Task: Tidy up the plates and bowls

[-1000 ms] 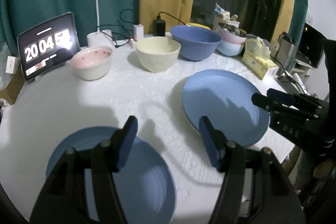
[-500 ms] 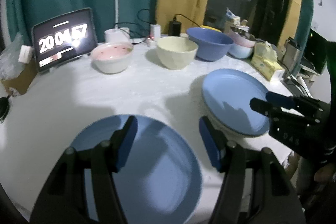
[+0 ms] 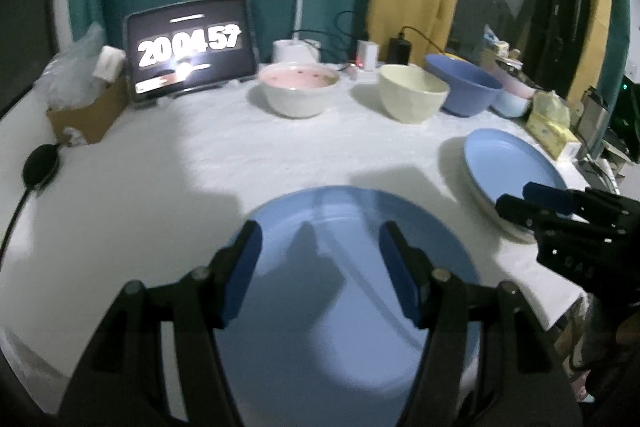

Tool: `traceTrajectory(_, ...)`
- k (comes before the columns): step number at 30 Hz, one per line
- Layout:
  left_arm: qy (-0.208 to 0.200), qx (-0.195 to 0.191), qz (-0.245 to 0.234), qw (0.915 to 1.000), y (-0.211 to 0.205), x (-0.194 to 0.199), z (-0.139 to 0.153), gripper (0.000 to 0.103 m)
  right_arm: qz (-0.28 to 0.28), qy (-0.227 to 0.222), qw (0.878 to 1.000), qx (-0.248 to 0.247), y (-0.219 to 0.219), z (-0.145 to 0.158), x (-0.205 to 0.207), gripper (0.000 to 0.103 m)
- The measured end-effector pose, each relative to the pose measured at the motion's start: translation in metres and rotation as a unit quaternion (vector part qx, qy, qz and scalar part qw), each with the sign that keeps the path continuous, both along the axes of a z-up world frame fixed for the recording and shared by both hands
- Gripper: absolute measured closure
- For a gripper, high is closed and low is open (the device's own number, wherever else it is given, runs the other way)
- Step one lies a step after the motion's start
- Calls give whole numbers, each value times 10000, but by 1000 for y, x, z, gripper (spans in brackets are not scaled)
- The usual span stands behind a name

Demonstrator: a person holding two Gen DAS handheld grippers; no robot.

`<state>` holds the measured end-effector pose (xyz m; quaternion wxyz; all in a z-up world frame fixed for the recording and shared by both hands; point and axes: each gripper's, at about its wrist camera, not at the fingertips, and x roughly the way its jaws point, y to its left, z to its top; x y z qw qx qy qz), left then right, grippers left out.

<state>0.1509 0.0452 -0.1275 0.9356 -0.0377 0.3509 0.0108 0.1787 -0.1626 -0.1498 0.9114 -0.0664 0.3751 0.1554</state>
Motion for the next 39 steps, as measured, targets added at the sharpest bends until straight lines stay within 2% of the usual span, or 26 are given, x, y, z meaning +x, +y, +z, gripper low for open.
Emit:
traceTrajectory(7,11,77,420,9991,38,-14,-9,40,220,220,9995,-82,30,-15,0,60)
traceTrajectory(11,163,42,551,9983,53,-19,-23,40,252,375,9990,-66,39,-25,2,60)
traceTrajectory(17,443,-88,414,9981,54,-19,-41,40,279,556,9980,-63,43,-37,3,60)
traceTrajectory(23,550,30,304,9980,46,-19,-49,41,322,658,9973,-22,44,-45,4,61)
traceTrajectory(26,570,8,268,9980,44,-18,-52,42,373,681,9970,19,45,-48,3,64)
traceTrajectory(28,631,3,220,9978,42,-17,-55,53,402,702,9967,20,46,-49,3,71)
traceTrajectory(32,647,-4,107,9978,38,-17,-55,66,400,665,9970,-12,46,-51,3,77)
traceTrajectory(39,684,27,160,9975,37,-16,-54,69,424,643,9970,-4,43,-48,2,83)
